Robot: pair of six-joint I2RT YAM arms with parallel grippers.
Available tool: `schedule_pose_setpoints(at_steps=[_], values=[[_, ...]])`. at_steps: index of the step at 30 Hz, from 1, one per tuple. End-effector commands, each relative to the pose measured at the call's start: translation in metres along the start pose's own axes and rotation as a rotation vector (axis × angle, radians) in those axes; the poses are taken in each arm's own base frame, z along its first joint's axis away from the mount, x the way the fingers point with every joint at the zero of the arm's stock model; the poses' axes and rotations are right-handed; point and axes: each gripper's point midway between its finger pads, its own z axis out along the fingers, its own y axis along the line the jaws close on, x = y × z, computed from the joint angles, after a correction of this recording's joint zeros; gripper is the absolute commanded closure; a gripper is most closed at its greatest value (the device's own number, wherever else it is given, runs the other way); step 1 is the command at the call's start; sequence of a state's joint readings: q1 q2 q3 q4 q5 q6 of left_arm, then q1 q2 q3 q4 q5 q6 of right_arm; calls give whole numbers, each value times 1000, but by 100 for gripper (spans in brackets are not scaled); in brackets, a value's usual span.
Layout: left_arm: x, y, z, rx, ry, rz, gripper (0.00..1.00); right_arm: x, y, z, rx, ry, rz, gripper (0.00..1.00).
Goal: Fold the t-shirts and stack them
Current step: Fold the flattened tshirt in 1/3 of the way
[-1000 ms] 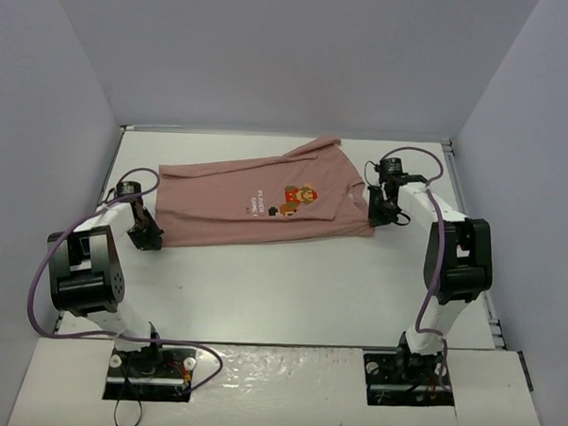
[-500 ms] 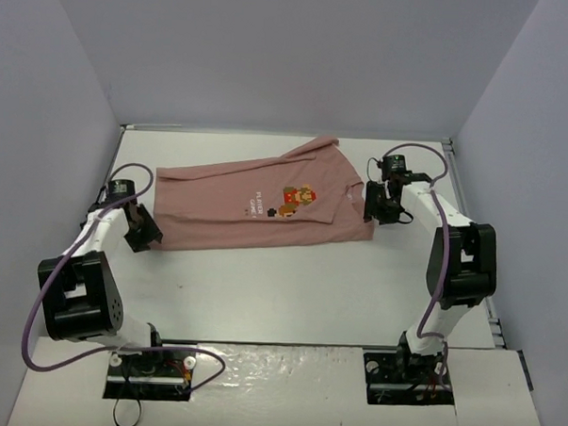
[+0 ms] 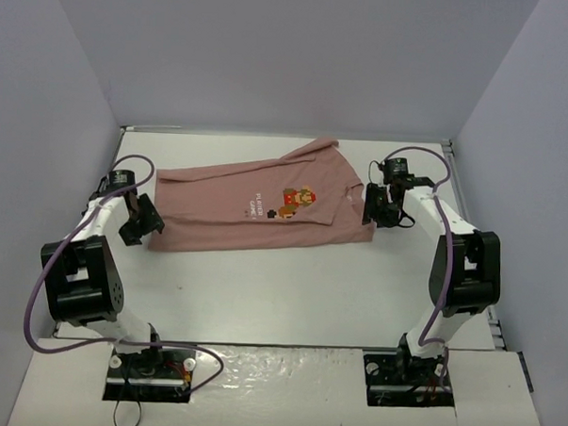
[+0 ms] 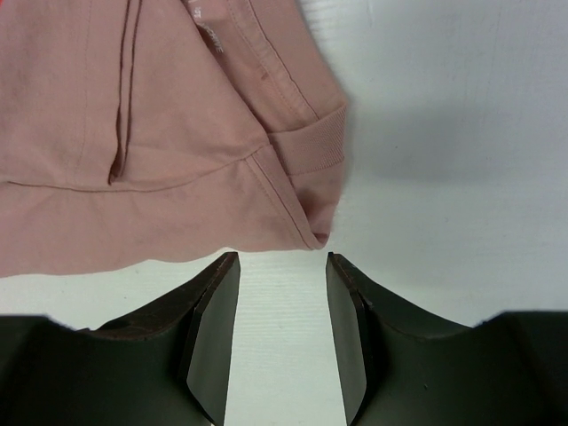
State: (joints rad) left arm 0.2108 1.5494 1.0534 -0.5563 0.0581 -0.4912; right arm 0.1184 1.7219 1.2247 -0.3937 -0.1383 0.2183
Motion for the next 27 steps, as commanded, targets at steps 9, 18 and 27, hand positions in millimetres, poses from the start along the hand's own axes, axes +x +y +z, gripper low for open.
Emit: schedule_pose_setpoints(at_steps=[9,18,27], values=[[-3,9,28,-65,18,1,70,5,-4,-10,7,-20,32,59],[14,17,23,-72,29,-23,96,4,-4,-7,7,-22,28,59],[26,26,-5,-78,-11,-64,100,1,-6,-11,19,-40,34,60]])
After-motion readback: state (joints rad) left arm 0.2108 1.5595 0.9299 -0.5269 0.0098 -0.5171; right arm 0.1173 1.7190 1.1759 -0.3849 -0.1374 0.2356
